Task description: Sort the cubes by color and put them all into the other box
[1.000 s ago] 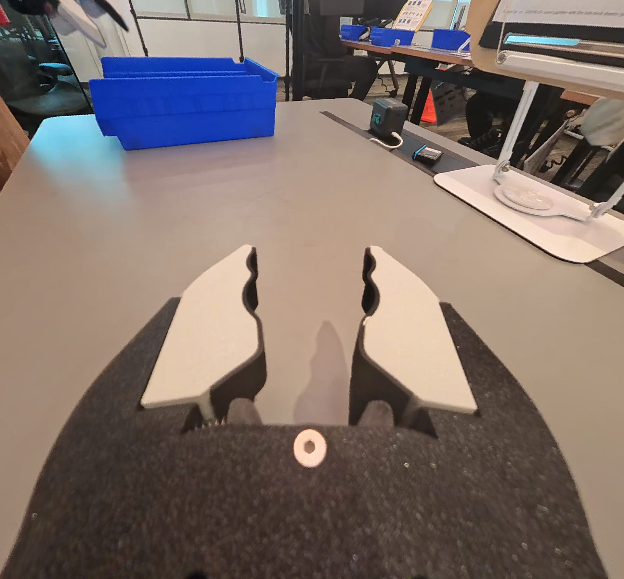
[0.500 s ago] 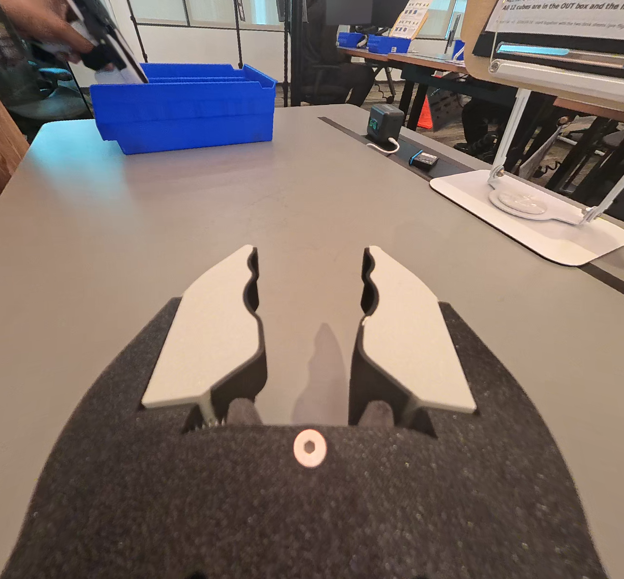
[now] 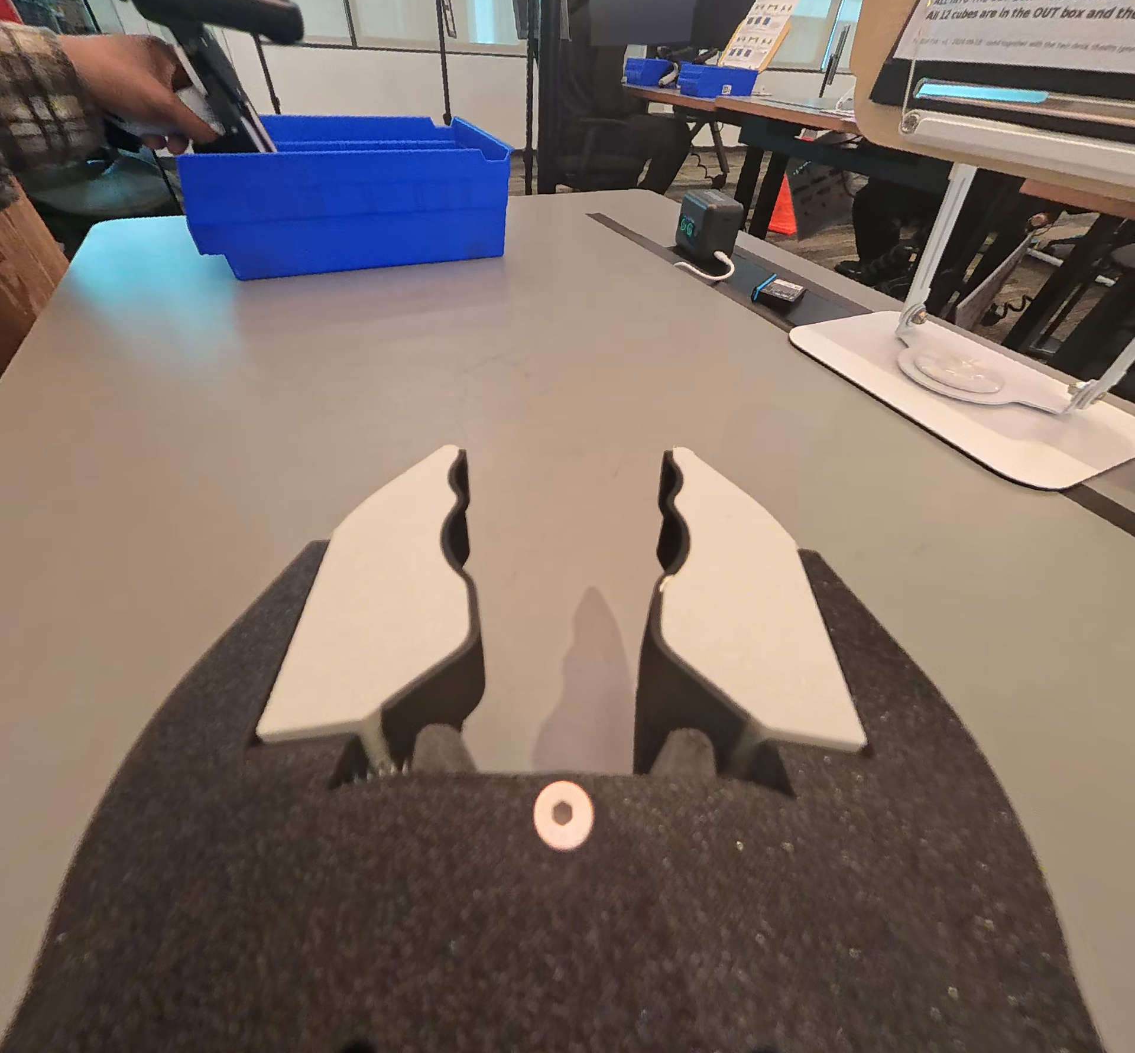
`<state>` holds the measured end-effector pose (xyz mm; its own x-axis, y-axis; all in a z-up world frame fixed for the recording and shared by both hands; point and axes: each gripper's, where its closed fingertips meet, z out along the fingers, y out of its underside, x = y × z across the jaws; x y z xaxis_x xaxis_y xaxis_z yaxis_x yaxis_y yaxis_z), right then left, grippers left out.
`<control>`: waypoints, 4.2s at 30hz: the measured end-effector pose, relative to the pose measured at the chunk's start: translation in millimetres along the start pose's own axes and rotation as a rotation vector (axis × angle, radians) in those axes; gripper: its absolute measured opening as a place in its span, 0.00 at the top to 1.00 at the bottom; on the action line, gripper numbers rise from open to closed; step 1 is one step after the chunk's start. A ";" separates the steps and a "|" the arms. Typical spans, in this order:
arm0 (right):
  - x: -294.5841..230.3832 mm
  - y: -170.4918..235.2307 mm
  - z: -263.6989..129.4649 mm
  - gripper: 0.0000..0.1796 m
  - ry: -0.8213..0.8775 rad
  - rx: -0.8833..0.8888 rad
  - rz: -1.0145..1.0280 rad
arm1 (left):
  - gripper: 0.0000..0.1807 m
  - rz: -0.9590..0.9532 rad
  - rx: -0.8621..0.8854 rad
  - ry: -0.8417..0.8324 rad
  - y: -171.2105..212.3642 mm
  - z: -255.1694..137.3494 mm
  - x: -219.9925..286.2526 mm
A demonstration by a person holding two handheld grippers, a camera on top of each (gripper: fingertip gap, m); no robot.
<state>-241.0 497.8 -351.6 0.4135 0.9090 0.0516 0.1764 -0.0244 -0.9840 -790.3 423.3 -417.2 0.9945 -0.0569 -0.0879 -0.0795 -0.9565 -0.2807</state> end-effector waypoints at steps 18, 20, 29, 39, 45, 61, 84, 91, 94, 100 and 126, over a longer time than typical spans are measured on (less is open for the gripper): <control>3.5 -0.6 -0.9 0.67 -0.024 0.023 0.084 | 0.88 0.178 0.492 0.061 -84.6 -98.4 43.9; 3.4 -0.2 -0.3 0.67 -0.040 0.030 0.121 | 0.88 0.336 0.750 0.156 -113.5 -146.0 104.1; -16.1 -21.5 0.4 0.65 -0.076 0.031 0.266 | 0.88 0.820 1.365 0.743 -128.5 -200.5 383.2; -62.2 -67.2 12.5 0.72 -0.677 0.127 1.346 | 0.88 0.983 1.465 0.972 -94.3 -165.2 463.2; -88.5 -76.9 35.9 0.76 -0.771 0.072 1.334 | 0.88 1.022 1.476 0.898 -87.9 -158.6 463.2; -56.2 -84.0 -10.8 0.88 -0.412 -0.074 0.964 | 0.60 0.943 1.371 0.908 -91.1 -149.4 474.2; 264.5 100.0 -237.0 0.87 0.680 -0.946 0.877 | 0.70 0.981 1.228 0.773 -92.8 -105.3 489.8; 274.4 131.4 -213.3 0.87 0.661 -0.957 0.922 | 0.71 0.998 1.215 0.746 -94.6 -99.4 488.7; 278.0 135.3 -210.9 0.83 0.668 -0.946 0.914 | 0.71 0.995 1.216 0.742 -95.7 -100.2 487.0; 285.1 89.8 -238.8 0.73 0.736 -0.908 0.861 | 0.71 0.954 1.230 0.745 -101.2 -104.3 481.0; 24.2 -13.1 47.4 0.64 0.133 -0.078 0.006 | 0.67 0.966 1.293 0.581 -111.0 -167.7 392.9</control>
<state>-275.6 539.8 -345.6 0.5283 0.8459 0.0728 0.2399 -0.0665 -0.9685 -379.3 459.1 -260.3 0.4256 -0.7980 -0.4267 -0.3287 0.3030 -0.8945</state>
